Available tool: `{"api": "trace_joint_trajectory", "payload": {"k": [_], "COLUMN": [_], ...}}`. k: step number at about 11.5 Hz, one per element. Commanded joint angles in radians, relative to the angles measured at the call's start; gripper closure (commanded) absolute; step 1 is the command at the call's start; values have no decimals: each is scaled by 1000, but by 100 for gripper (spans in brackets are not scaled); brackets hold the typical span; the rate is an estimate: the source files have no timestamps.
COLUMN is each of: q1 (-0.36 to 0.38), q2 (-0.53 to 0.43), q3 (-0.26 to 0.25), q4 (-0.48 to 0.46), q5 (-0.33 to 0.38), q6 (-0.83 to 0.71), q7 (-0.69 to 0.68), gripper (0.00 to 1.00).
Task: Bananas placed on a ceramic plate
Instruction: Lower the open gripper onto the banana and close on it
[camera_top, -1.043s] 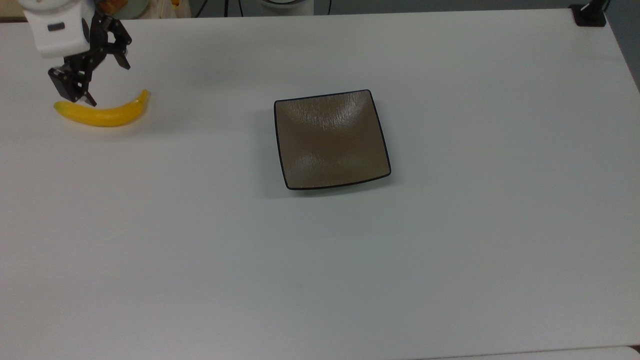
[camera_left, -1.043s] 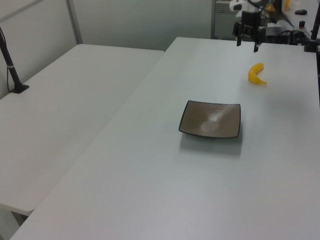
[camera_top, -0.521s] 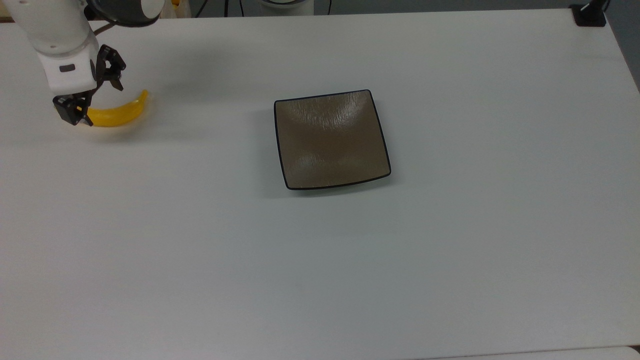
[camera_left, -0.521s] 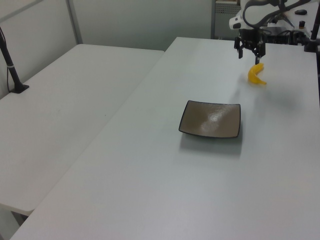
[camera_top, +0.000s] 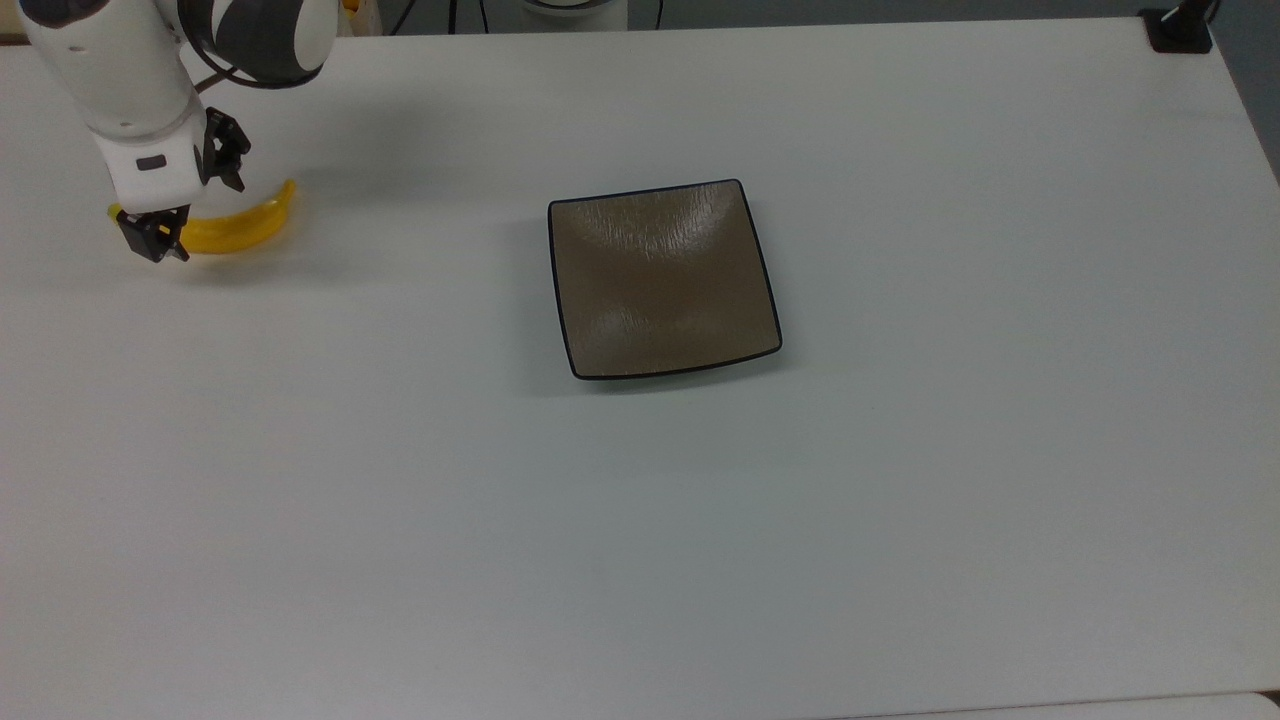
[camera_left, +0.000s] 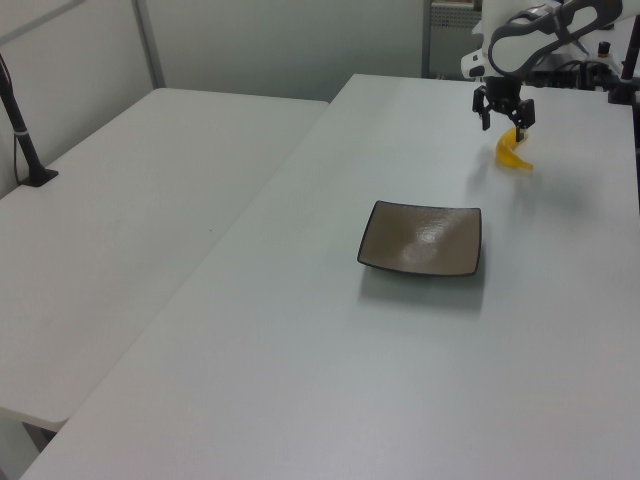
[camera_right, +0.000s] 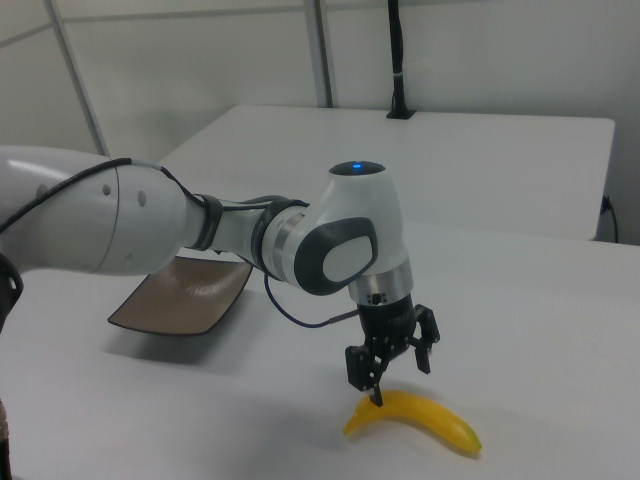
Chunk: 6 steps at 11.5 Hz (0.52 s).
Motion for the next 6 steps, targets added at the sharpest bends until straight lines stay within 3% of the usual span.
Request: {"api": "trace_joint_trajectory", "payload": {"k": [1, 6], "q1": [-15, -20], "q2": [1, 22], "q3": [11, 11], "q4": [-23, -23], "q5": [-33, -81], "q6": [30, 46], "q7": [-15, -16], "gripper": [1, 11]}}
